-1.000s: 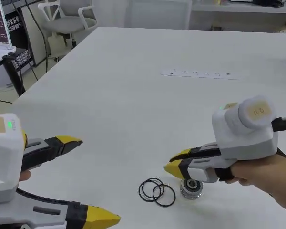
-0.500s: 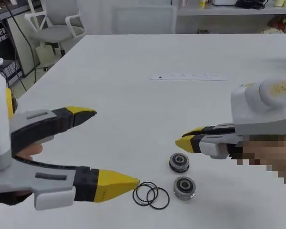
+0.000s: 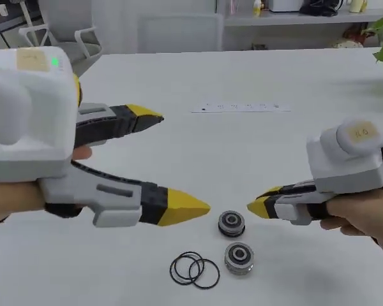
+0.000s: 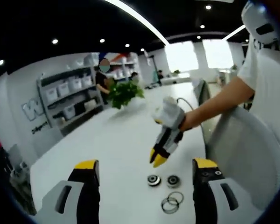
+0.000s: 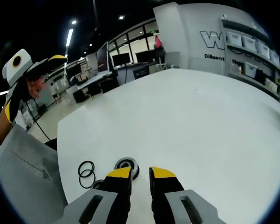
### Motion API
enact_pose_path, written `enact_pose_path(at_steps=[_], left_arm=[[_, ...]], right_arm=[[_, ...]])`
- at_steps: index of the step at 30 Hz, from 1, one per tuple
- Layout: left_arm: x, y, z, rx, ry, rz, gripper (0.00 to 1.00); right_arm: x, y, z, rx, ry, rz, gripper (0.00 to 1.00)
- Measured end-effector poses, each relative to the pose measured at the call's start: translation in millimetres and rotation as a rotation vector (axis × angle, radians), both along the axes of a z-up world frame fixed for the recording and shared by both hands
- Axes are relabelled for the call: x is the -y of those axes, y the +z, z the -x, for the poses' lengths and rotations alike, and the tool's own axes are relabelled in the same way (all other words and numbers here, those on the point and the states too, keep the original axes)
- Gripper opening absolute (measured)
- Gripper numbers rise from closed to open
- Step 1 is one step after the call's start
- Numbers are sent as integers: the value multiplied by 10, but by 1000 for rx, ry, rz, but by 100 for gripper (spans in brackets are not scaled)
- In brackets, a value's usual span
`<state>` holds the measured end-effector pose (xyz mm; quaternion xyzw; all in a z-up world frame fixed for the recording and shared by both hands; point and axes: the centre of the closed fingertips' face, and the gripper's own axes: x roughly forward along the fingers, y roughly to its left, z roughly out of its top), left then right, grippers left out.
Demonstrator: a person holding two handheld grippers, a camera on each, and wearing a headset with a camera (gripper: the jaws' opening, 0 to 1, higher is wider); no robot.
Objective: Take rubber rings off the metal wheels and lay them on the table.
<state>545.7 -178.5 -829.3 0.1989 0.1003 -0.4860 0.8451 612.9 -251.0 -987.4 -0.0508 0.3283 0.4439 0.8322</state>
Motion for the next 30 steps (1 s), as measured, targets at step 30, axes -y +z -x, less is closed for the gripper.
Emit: enact_pose_path(at_steps=[30], left_arm=[[340,-620,-851,-82,27,206,57]], right_arm=[[-106,-249,136,-12,120,6,20]])
